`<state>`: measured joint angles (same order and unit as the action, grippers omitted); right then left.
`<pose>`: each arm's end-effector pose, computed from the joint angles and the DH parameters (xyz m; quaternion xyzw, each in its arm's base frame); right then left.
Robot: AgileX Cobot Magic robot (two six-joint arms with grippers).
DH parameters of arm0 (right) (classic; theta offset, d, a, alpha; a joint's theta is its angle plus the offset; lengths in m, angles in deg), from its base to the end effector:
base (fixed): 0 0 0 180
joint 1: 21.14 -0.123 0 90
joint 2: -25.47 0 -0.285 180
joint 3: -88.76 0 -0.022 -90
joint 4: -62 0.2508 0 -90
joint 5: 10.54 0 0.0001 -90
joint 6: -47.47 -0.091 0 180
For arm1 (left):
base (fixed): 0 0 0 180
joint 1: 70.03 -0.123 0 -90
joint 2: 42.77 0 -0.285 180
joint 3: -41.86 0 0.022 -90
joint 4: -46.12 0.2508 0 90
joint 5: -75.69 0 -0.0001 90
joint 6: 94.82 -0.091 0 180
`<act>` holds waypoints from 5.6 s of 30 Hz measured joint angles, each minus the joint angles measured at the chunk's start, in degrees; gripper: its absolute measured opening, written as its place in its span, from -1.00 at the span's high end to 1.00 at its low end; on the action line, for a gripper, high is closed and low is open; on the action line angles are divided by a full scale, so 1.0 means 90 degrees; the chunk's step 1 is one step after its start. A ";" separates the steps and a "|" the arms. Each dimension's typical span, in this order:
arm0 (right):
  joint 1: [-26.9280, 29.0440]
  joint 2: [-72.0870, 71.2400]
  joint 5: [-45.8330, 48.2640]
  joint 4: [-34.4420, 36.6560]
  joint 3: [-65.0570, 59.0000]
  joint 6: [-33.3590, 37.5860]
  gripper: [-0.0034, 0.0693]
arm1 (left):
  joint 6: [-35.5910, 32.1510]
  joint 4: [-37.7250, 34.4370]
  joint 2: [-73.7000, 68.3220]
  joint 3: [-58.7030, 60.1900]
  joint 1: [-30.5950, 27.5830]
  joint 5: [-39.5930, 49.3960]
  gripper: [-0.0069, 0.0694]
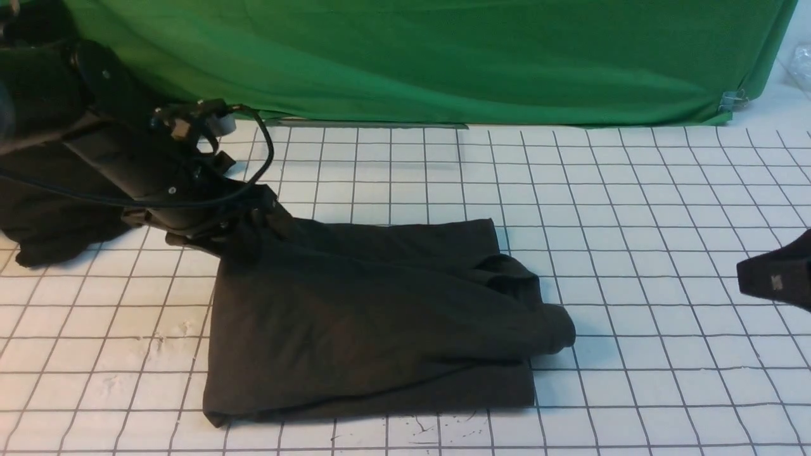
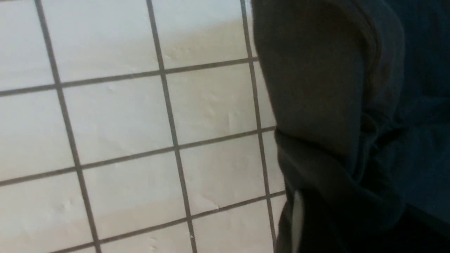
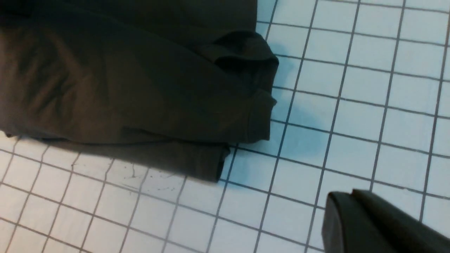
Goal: Fold a long-sleeved shirt over a white checkered tablecloth.
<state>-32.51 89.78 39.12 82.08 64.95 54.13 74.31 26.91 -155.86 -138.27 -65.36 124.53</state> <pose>0.1790 0.0603 0.3468 -0.0872 0.9163 0.1790 0.3476 0.3780 -0.0535 0.2246 0.0439 0.9766 -0.1328 0.1634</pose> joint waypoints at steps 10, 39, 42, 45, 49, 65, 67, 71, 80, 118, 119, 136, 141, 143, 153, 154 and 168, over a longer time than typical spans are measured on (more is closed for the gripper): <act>0.0000 -0.1035 -0.0654 0.0033 0.0821 0.0306 0.88 | -0.0157 -0.0405 0.1771 -0.0232 -0.0006 0.1310 0.40; 0.0000 -0.5748 -0.9020 -0.0620 -0.3886 0.0404 0.88 | -0.0161 -0.0078 1.0691 0.5012 -0.0006 -0.1954 0.81; 0.0000 -0.5748 -0.9013 -0.0620 -0.3886 0.0404 0.87 | -0.0167 -0.0101 1.0813 0.5025 -0.0006 -0.2140 0.81; 0.0000 -0.5748 -0.9000 -0.0620 -0.3886 0.0404 0.86 | -0.0174 -0.0150 1.0818 0.5025 -0.0006 -0.2202 0.81; 0.0000 -0.5748 -0.8972 -0.0620 -0.3886 0.0404 0.84 | -0.0179 -0.0181 1.0818 0.5025 -0.0006 -0.2220 0.81; 0.0000 -0.5748 -0.8896 -0.0620 -0.3886 0.0404 0.75 | 0.0070 0.0634 1.0900 0.5318 -0.0045 -0.2478 0.81; 0.0000 -0.5748 -0.8783 -0.0620 -0.3886 0.0404 0.73 | 0.0827 0.1424 1.1129 0.5797 -0.0276 -0.2777 0.81; 0.0000 -0.5748 -0.8559 -0.0620 -0.3886 0.0404 0.70 | 0.0883 0.1548 1.1631 0.6826 -0.0723 -0.3482 0.81; 0.0000 -0.5748 -0.8192 -0.0640 -0.3892 0.0404 0.64 | 0.0331 0.1272 1.1685 0.8633 -0.0912 -0.3887 0.81; 0.0000 -0.5748 -0.6038 -0.1876 -0.3930 0.0833 0.44 | 0.0336 0.1287 1.1692 0.8633 -0.0912 -0.3975 0.81; 0.0000 -0.5743 -0.5667 -0.2039 -0.3959 0.0708 0.43 | 0.0336 0.1287 1.1692 0.8633 -0.0912 -0.3981 0.81; 0.0975 -0.6204 -0.4742 -0.2327 -0.5389 0.0074 0.35 | 0.0349 0.1287 1.1692 0.8633 -0.0912 -0.3989 0.81; 0.1654 -0.6262 -0.4307 -0.2327 -0.5935 -0.0119 0.31 | 0.0349 0.1287 1.1701 0.8633 -0.0912 -0.3989 0.81; 0.1721 -0.6268 -0.4025 -0.2327 -0.5980 -0.0211 0.29 | 0.0349 0.1287 1.1704 0.8633 -0.0912 -0.3995 0.81; 0.1589 -0.6268 -0.3900 -0.2306 -0.5980 -0.0740 0.26 | 0.0343 0.1274 1.1704 0.8633 -0.0912 -0.3995 0.81; 0.1589 -0.6268 -0.3900 -0.2306 -0.5980 -0.0740 0.26 | 0.0343 0.1274 1.1704 0.8633 -0.0912 -0.3995 0.81; 0.1589 -0.6268 -0.3900 -0.2306 -0.5980 -0.0776 0.25 | 0.0354 0.1268 1.1704 0.8633 -0.0912 -0.3995 0.81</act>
<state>-18.20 33.36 4.02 61.33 11.14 47.15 77.50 38.32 -50.53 -60.57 -73.56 88.57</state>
